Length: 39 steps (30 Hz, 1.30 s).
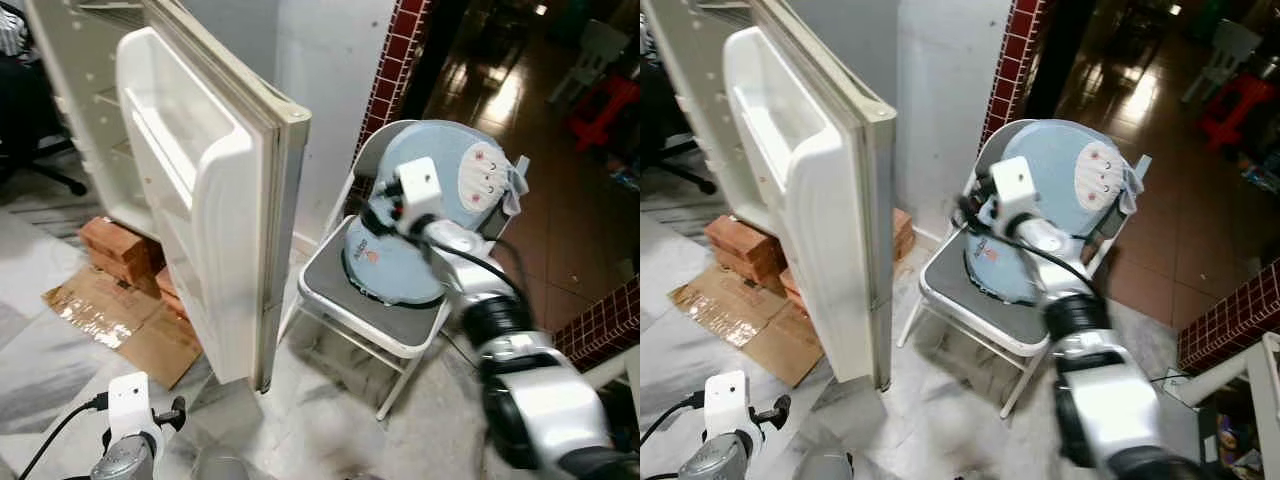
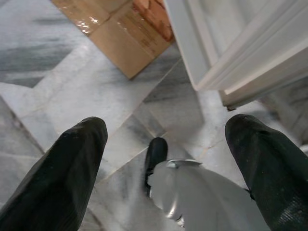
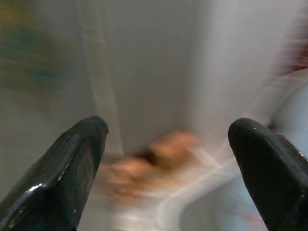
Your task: Restocking fridge
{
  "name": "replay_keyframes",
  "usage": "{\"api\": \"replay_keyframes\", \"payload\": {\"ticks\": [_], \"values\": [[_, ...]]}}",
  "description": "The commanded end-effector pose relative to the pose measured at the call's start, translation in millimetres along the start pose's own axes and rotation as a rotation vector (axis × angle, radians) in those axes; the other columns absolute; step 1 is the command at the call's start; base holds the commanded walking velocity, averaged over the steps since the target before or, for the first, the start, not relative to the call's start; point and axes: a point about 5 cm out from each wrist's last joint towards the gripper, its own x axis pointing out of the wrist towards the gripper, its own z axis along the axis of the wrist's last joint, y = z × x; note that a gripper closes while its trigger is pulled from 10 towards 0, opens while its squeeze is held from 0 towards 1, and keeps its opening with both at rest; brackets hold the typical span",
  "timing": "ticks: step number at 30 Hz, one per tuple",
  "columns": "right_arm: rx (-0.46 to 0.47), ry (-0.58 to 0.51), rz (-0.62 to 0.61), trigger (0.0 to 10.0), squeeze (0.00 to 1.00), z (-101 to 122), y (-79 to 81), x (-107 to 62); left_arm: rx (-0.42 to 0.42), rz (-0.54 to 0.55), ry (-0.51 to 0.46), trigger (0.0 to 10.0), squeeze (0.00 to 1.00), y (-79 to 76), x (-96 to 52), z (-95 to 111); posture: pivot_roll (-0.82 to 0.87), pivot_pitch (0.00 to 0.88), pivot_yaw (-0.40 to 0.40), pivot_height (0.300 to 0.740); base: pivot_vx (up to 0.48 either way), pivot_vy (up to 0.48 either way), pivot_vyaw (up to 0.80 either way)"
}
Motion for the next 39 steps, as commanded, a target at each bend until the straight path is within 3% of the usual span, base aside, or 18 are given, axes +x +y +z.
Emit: {"api": "replay_keyframes", "payload": {"ticks": [1, 2, 4, 5, 6, 10, 12, 14, 16, 17, 18, 21, 27, 33, 35, 36, 37, 39], "values": [[0.085, -0.045, 0.229, 10.0, 0.00, 16.8, 24.6, -7.8, 0.003, -0.001, -0.006, 10.0, 0.00, -1.2, -0.4, 1.5, 0.15, 0.006, -0.123, 0.740, 0.000, 0.000, 0.00], [0.085, -0.045, 0.229, 10.0, 0.00, 16.8, 24.6, -7.8, 0.003, -0.001, -0.006, 10.0, 0.00, -1.2, -0.4, 1.5, 0.15, 0.006, -0.123, 0.740, 0.000, 0.000, 0.00], [0.159, -0.048, 0.586, 10.0, 0.00, 29.8, 57.9, -39.4, 0.000, -0.004, -0.005, 10.0, 0.00, -1.2, 0.4, 2.0, 0.14, 0.005, -0.122, 0.740, 0.000, 0.000, 0.00], [0.159, -0.048, 0.586, 10.0, 0.00, 29.8, 57.9, -39.4, 0.000, -0.004, -0.005, 10.0, 0.00, -1.2, 0.4, 2.0, 0.14, 0.005, -0.122, 0.740, 0.000, 0.000, 0.00], [0.174, -0.046, 0.757, 10.0, 0.00, 36.2, 69.6, -62.4, -0.002, -0.007, -0.005, 10.0, 0.00, -1.3, 0.9, 2.2, 0.13, 0.003, -0.120, 0.740, 0.000, 0.000, 0.00], [0.237, -0.073, 0.941, 10.0, 0.00, 52.8, 76.1, -94.6, -0.002, -0.013, -0.004, 10.0, 0.00, -1.7, 2.1, 2.8, 0.12, 0.002, -0.116, 0.740, 0.000, 0.000, 0.00], [0.249, -0.073, 0.943, 10.0, 0.00, 55.2, 72.3, -98.3, -0.002, -0.014, -0.004, 10.0, 0.00, -2.0, 2.4, 3.1, 0.12, 0.001, -0.115, 0.740, 0.000, 0.000, 0.00], [0.226, -0.048, 0.883, 10.0, 0.00, 50.0, 65.6, -96.3, -0.002, -0.016, -0.005, 10.0, 0.00, -2.4, 2.7, 3.4, 0.12, 0.001, -0.114, 0.740, 0.000, 0.000, 0.00], [0.171, 0.051, 0.633, 10.0, 0.00, 28.3, 41.6, -76.9, -0.002, -0.019, -0.005, 10.0, 0.00, -3.2, 3.0, 3.6, 0.12, 0.001, -0.116, 0.740, 0.000, 0.000, 0.00], [0.171, 0.051, 0.633, 10.0, 0.00, 28.3, 41.6, -76.9, -0.002, -0.019, -0.005, 10.0, 0.00, -3.2, 3.0, 3.6, 0.12, 0.001, -0.116, 0.740, 0.000, 0.000, 0.00], [0.143, 0.092, 0.543, 10.0, 0.00, 19.7, 32.1, -72.1, -0.002, -0.020, -0.006, 10.0, 0.00, -3.8, 3.1, 3.7, 0.13, 0.001, -0.119, 0.740, 0.000, 0.000, 0.00], [0.097, 0.159, 0.435, 10.0, 0.00, 5.0, 20.1, -67.2, -0.005, -0.020, -0.006, 10.0, 0.00, -4.8, 2.7, 3.3, 0.13, 0.004, -0.124, 0.740, 0.000, 0.000, 0.00], [0.054, 0.198, 0.361, 10.0, 0.00, -9.9, 13.6, -63.8, -0.012, 0.022, -0.047, 10.0, 0.00, 1.8, 2.1, 7.4, 0.13, 0.008, -0.128, 0.740, 0.000, 0.000, 0.00], [-0.030, 0.245, 0.097, 10.0, 0.00, -34.0, -22.4, -65.0, -0.065, 0.149, -0.074, 10.0, 0.00, 37.2, 9.1, 20.3, 0.13, 0.008, -0.129, 0.740, 0.000, 0.000, 0.00], [-0.048, 0.262, 0.028, 10.0, 0.00, -41.5, -33.2, -70.4, -0.084, 0.241, -0.117, 10.0, 0.00, 62.1, 10.2, 32.7, 0.12, 0.011, -0.127, 0.740, 0.000, 0.000, 0.00], [-0.048, 0.262, 0.028, 10.0, 0.00, -41.5, -33.2, -70.4, -0.084, 0.241, -0.117, 10.0, 0.00, 62.1, 10.2, 32.7, 0.12, 0.011, -0.127, 0.740, 0.000, 0.000, 0.00], [-0.045, 0.264, -0.007, 10.0, 0.00, -44.7, -37.6, -73.6, -0.103, 0.304, -0.140, 10.0, 0.00, 80.9, 11.1, 42.4, 0.12, 0.011, -0.127, 0.740, 0.000, 0.000, 0.00], [-0.043, 0.263, -0.019, 10.0, 0.00, -47.2, -38.7, -75.5, -0.135, 0.365, -0.170, 10.0, 0.00, 99.1, 11.6, 54.1, 0.12, 0.010, -0.126, 0.740, 0.000, 0.000, 0.00]]}}
